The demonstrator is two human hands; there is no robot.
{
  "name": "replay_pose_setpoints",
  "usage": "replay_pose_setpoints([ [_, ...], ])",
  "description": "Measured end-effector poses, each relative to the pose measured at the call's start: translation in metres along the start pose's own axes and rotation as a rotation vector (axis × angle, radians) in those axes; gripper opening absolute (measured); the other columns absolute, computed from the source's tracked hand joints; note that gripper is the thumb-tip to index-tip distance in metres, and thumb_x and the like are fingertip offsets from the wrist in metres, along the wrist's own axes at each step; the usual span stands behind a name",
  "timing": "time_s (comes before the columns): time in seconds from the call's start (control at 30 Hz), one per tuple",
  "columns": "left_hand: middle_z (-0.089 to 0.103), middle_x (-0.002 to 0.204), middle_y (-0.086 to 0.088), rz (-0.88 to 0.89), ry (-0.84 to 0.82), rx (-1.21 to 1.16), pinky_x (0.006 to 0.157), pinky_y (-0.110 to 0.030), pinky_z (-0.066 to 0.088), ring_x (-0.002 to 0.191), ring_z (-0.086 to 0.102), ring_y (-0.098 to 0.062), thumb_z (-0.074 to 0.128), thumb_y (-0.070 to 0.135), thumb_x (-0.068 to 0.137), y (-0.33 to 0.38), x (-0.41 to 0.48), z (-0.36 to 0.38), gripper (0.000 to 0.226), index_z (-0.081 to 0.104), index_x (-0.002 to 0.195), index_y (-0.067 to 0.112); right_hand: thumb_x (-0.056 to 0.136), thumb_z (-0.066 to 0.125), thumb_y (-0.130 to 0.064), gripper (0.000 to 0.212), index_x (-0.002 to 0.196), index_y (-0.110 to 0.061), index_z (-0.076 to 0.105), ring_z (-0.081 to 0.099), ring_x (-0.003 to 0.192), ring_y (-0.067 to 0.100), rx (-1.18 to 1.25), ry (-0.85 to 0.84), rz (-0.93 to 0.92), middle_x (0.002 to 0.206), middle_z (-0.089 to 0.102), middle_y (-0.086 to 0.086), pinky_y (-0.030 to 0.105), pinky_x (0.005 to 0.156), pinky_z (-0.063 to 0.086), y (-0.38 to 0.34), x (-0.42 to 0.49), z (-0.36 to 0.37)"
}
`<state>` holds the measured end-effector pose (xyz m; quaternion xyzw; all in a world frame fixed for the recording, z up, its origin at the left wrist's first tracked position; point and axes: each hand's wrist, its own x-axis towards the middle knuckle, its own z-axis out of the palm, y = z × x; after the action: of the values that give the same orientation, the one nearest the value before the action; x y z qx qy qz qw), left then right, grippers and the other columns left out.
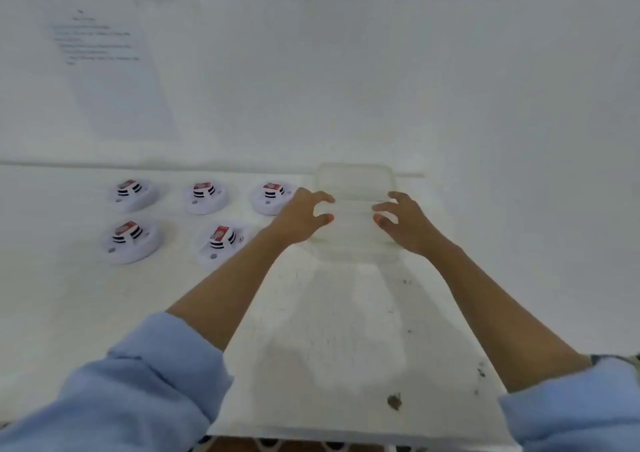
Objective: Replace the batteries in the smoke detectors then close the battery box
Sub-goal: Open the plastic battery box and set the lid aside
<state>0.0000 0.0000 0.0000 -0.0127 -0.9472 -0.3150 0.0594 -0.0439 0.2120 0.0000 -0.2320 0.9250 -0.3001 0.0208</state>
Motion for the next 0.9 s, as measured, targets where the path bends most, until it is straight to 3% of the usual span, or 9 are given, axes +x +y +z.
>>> replay_pose_setpoints([
  [0.13, 0.046, 0.117, -0.010, -0.170, 0.012, -0.288, 0.093, -0.041, 0.043, 0.106, 0.048, -0.024, 0.059, 0.022, 0.090, -0.001, -0.003, -0.003, 0.050, 0.038, 0.134, 0.017, 0.095, 0.045, -0.029, 0.034, 0.129, -0.029, 0.050, 0.040, 0.121, 0.025, 0.105, -0.014, 0.116, 0.139, 0.036, 0.011, 0.035, 0.104, 0.030, 0.007, 0.002, -0.009],
  [0.23, 0.048, 0.114, -0.007, -0.359, -0.073, -0.626, 0.080, -0.039, 0.052, 0.101, 0.053, -0.026, 0.058, 0.018, 0.091, -0.001, -0.005, -0.008, 0.047, 0.038, 0.134, 0.018, 0.095, 0.046, -0.023, 0.034, 0.128, -0.032, 0.048, 0.044, 0.106, 0.019, 0.332, -0.127, 0.201, 0.114, 0.049, -0.002, 0.032, 0.092, 0.041, 0.015, 0.000, -0.014],
  [0.33, 0.053, 0.103, 0.000, -0.347, -0.097, -0.680, 0.066, -0.029, 0.051, 0.086, 0.058, -0.019, 0.057, 0.015, 0.091, -0.002, -0.003, -0.009, 0.042, 0.042, 0.130, 0.019, 0.093, 0.052, -0.018, 0.031, 0.120, -0.032, 0.053, 0.052, 0.100, 0.025, 0.548, -0.217, 0.265, 0.118, 0.050, 0.007, 0.037, 0.084, 0.052, 0.017, -0.003, -0.022],
  [0.4, 0.055, 0.099, 0.002, -0.337, -0.116, -0.686, 0.064, -0.026, 0.051, 0.081, 0.058, -0.015, 0.057, 0.013, 0.091, -0.005, -0.001, -0.009, 0.035, 0.048, 0.125, 0.019, 0.090, 0.058, -0.018, 0.026, 0.112, -0.031, 0.057, 0.054, 0.090, 0.028, 0.577, -0.239, 0.253, 0.116, 0.055, 0.010, 0.038, 0.079, 0.056, 0.019, -0.004, -0.026],
  [0.5, 0.059, 0.100, 0.004, -0.312, -0.159, -0.751, 0.067, -0.028, 0.055, 0.087, 0.060, -0.016, 0.055, 0.010, 0.091, -0.010, 0.000, -0.009, 0.021, 0.055, 0.110, 0.020, 0.087, 0.062, -0.018, 0.025, 0.111, -0.026, 0.058, 0.051, 0.074, 0.022, 0.562, -0.249, 0.225, 0.093, 0.055, -0.007, 0.031, 0.070, 0.057, 0.023, -0.003, -0.031],
  [0.6, 0.060, 0.103, 0.002, -0.292, -0.185, -0.882, 0.069, -0.024, 0.058, 0.096, 0.059, -0.017, 0.051, 0.005, 0.092, -0.014, 0.001, -0.007, 0.019, 0.058, 0.099, 0.022, 0.087, 0.061, -0.017, 0.026, 0.113, -0.021, 0.056, 0.042, 0.056, 0.013, 0.579, -0.275, 0.236, 0.076, 0.046, -0.013, 0.022, 0.060, 0.051, 0.026, -0.001, -0.033],
  [0.67, 0.059, 0.106, 0.001, -0.302, -0.199, -0.928, 0.068, -0.024, 0.058, 0.099, 0.057, -0.019, 0.048, 0.005, 0.093, -0.014, 0.001, -0.006, 0.020, 0.058, 0.099, 0.022, 0.087, 0.061, -0.016, 0.024, 0.110, -0.022, 0.056, 0.040, 0.053, 0.012, 0.628, -0.316, 0.253, 0.076, 0.045, -0.014, 0.022, 0.058, 0.046, 0.029, 0.001, -0.033],
  [0.77, 0.056, 0.112, 0.000, -0.350, -0.209, -0.929, 0.070, -0.030, 0.055, 0.104, 0.054, -0.022, 0.047, 0.007, 0.095, -0.013, 0.002, -0.005, 0.020, 0.058, 0.099, 0.022, 0.086, 0.062, -0.017, 0.019, 0.101, -0.028, 0.059, 0.040, 0.064, 0.015, 0.702, -0.391, 0.239, 0.087, 0.051, -0.010, 0.022, 0.055, 0.045, 0.033, 0.007, -0.030],
  [0.9, 0.056, 0.106, 0.001, -0.372, -0.214, -0.939, 0.075, -0.031, 0.050, 0.093, 0.056, -0.016, 0.043, 0.007, 0.096, -0.010, 0.003, -0.004, 0.021, 0.058, 0.095, 0.021, 0.085, 0.062, -0.015, 0.020, 0.100, -0.027, 0.060, 0.047, 0.069, 0.015, 0.822, -0.415, 0.267, 0.098, 0.052, -0.011, 0.019, 0.052, 0.047, 0.038, 0.011, -0.026],
])
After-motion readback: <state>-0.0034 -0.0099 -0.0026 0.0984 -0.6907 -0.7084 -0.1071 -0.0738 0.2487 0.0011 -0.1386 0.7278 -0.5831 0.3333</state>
